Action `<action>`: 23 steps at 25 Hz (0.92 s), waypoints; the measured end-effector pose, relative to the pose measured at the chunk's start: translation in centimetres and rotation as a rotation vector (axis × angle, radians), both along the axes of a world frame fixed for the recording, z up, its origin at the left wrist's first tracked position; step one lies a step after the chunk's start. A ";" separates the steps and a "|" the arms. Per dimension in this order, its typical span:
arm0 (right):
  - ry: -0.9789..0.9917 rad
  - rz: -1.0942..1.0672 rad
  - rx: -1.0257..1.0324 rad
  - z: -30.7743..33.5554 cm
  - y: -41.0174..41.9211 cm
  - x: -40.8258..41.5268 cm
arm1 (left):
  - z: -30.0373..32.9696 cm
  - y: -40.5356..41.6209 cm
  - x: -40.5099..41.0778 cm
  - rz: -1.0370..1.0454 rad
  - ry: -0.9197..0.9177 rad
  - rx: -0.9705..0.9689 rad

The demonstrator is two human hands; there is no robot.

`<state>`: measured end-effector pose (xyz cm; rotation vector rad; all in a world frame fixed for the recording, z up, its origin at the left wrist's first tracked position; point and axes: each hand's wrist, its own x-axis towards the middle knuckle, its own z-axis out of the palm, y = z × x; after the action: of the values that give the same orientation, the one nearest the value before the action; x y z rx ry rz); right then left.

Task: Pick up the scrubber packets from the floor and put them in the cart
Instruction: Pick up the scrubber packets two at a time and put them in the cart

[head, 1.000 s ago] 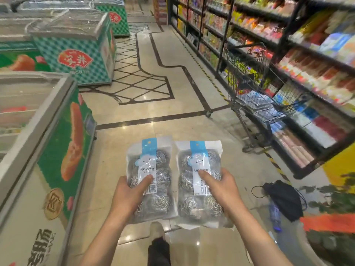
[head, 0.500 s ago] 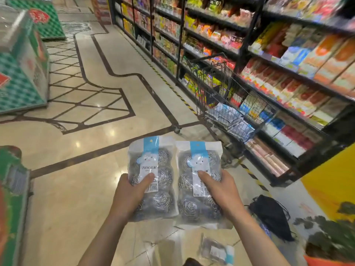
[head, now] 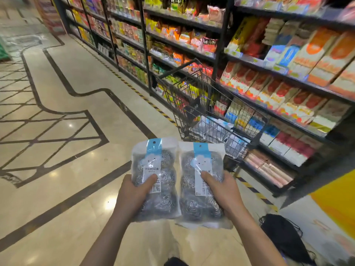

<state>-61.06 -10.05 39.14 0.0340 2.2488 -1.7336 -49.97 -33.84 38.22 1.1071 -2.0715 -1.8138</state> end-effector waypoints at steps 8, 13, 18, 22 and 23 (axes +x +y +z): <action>-0.014 -0.143 0.023 1.3 -6.3 -20.5 | 1.8 -7.3 -23.5 -0.103 -0.004 -0.032; -0.014 -0.234 0.056 -0.1 -9.8 -32.6 | 0.3 -11.6 -38.4 -0.211 -0.023 -0.037; -0.059 -0.382 0.091 -0.8 -13.0 -44.0 | -1.1 -15.3 -54.0 -0.349 -0.040 -0.053; -0.089 -0.486 0.086 -1.6 -13.7 -51.0 | -2.0 -16.1 -64.5 -0.485 -0.086 -0.042; -0.104 -0.507 0.097 -2.4 -13.5 -52.5 | -2.4 -15.8 -66.5 -0.497 -0.102 -0.045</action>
<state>-113.60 -23.58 36.79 0.7564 2.3818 -1.7916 -116.43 -49.64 35.84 0.7261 -2.6135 -1.9260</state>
